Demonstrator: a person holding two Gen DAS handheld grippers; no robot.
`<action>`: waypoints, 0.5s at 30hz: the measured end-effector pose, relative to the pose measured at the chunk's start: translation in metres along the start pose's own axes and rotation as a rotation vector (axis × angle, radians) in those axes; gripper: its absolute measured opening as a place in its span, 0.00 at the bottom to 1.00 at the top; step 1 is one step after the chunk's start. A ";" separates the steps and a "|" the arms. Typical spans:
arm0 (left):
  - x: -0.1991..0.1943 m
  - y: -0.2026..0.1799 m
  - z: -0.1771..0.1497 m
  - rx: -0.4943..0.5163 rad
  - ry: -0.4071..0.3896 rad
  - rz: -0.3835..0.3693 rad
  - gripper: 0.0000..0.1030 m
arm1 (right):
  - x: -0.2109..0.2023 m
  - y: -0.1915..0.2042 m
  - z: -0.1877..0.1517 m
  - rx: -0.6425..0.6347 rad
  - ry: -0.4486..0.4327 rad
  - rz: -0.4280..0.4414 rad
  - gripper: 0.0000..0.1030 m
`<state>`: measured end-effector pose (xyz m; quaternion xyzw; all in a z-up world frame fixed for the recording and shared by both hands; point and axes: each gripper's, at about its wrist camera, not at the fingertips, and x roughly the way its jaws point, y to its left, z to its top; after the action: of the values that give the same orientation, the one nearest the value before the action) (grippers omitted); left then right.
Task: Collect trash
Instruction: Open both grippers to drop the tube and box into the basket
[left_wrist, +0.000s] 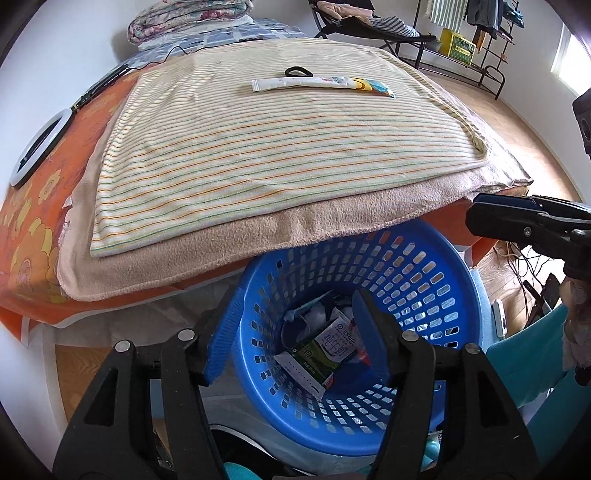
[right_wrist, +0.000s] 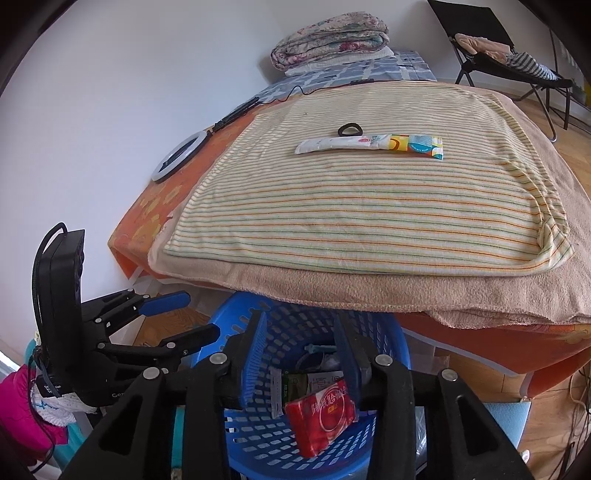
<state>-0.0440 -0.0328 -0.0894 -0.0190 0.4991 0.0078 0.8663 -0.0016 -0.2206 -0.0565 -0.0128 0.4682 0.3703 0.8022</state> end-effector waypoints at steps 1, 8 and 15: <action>0.000 0.000 0.000 0.000 0.000 0.002 0.68 | 0.001 -0.001 0.000 0.005 0.002 -0.002 0.49; 0.003 -0.002 0.001 0.014 0.000 0.008 0.72 | 0.004 -0.003 -0.001 0.019 0.017 -0.022 0.72; 0.005 -0.001 0.003 0.003 0.004 0.001 0.76 | 0.009 -0.006 0.001 0.032 0.044 -0.068 0.83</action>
<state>-0.0388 -0.0341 -0.0918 -0.0173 0.5010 0.0074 0.8652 0.0055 -0.2196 -0.0643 -0.0240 0.4912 0.3347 0.8038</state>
